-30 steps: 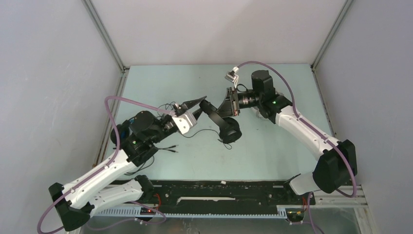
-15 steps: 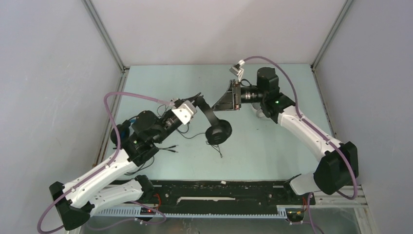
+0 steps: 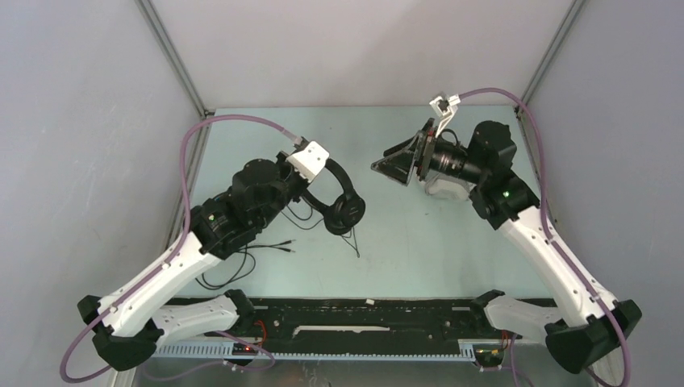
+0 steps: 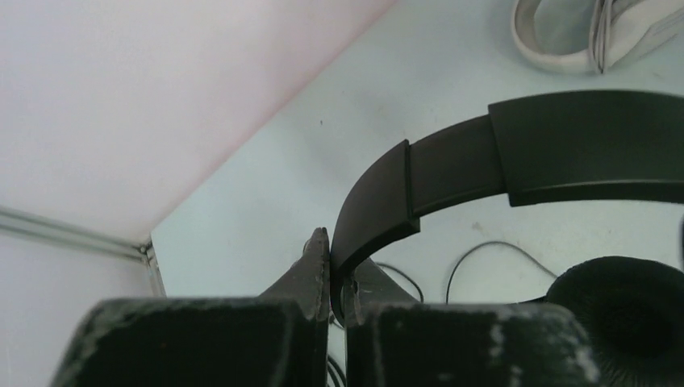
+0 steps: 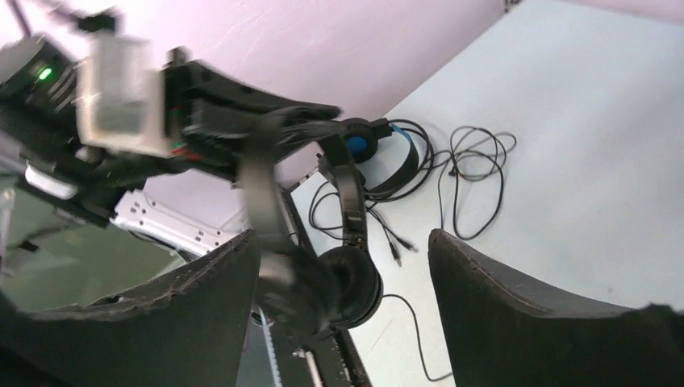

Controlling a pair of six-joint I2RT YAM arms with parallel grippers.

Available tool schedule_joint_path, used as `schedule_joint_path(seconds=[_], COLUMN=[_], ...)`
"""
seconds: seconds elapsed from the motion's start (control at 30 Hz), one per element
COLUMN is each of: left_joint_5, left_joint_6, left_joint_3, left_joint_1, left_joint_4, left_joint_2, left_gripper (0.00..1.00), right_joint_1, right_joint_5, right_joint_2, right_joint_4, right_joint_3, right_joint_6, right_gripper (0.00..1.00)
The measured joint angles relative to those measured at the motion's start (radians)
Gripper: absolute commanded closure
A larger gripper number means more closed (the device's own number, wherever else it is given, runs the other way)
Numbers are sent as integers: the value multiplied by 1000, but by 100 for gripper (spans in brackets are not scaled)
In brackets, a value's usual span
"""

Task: Wrap the headphones
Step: Wrap the headphones cable around the headphones.

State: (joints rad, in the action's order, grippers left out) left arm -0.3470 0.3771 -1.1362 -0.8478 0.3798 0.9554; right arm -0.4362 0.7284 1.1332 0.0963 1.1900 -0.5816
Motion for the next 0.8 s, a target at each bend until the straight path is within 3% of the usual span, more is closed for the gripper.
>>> schedule_joint_path(seconds=[0.3,0.53,0.8], left_joint_5=[-41,-39,-42], left_joint_6=[-95,-117,-117], left_joint_3=[-142,-149,-149], left_joint_1=[0,0,0], left_joint_4=[280,322,337], left_joint_2=[97,97,116], left_gripper=[100,100,100], right_joint_1=[-194,-239,-284], right_joint_5=[-143,-220,-248], right_joint_2=[-29,59,95], right_joint_4=[5,54,36], right_joint_3=[3,10,12], right_joint_6=[151,159,111], right_gripper=[23,29,29])
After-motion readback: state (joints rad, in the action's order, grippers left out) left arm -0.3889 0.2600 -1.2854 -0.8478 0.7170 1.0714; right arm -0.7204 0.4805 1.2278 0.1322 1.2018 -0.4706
